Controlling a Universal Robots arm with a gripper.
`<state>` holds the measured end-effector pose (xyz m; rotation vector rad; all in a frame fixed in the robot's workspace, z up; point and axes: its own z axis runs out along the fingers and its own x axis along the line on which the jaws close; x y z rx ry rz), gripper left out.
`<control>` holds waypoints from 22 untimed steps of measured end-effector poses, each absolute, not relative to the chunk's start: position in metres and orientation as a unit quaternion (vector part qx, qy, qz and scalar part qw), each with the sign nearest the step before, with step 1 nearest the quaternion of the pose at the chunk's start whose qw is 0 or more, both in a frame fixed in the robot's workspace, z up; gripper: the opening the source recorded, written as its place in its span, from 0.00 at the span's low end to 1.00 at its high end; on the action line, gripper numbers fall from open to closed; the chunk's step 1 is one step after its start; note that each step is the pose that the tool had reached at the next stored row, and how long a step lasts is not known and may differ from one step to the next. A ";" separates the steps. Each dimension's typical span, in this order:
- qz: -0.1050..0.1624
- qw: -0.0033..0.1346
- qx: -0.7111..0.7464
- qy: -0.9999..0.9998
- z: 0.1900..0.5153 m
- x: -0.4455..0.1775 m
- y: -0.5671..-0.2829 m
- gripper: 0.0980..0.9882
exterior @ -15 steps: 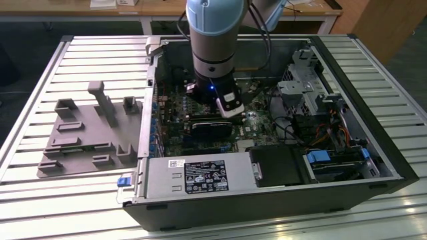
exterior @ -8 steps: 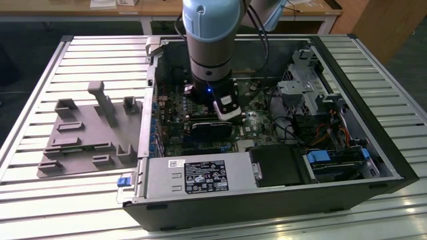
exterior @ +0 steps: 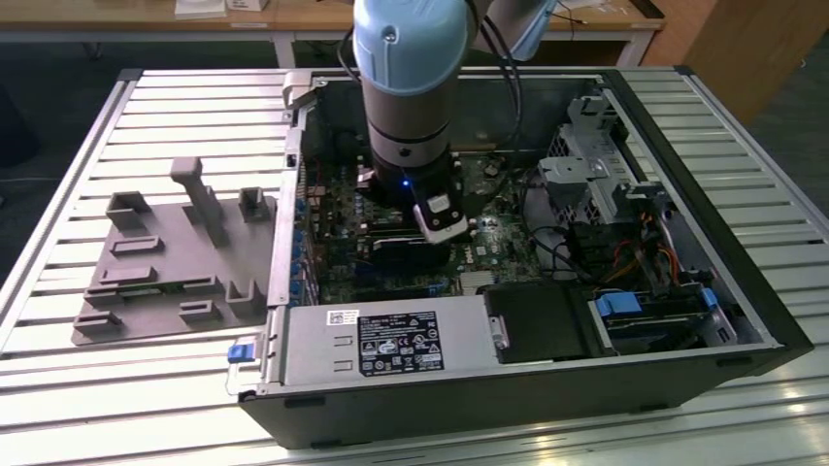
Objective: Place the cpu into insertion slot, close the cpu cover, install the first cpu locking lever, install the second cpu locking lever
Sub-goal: 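Install the second cpu locking lever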
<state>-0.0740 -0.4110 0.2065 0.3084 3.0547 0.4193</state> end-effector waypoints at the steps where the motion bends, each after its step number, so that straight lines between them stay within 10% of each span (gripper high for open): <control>1: 0.136 0.021 0.100 0.985 0.206 -0.074 -0.411 0.00; 22: 0.178 0.017 0.100 0.979 0.195 -0.089 -0.413 0.00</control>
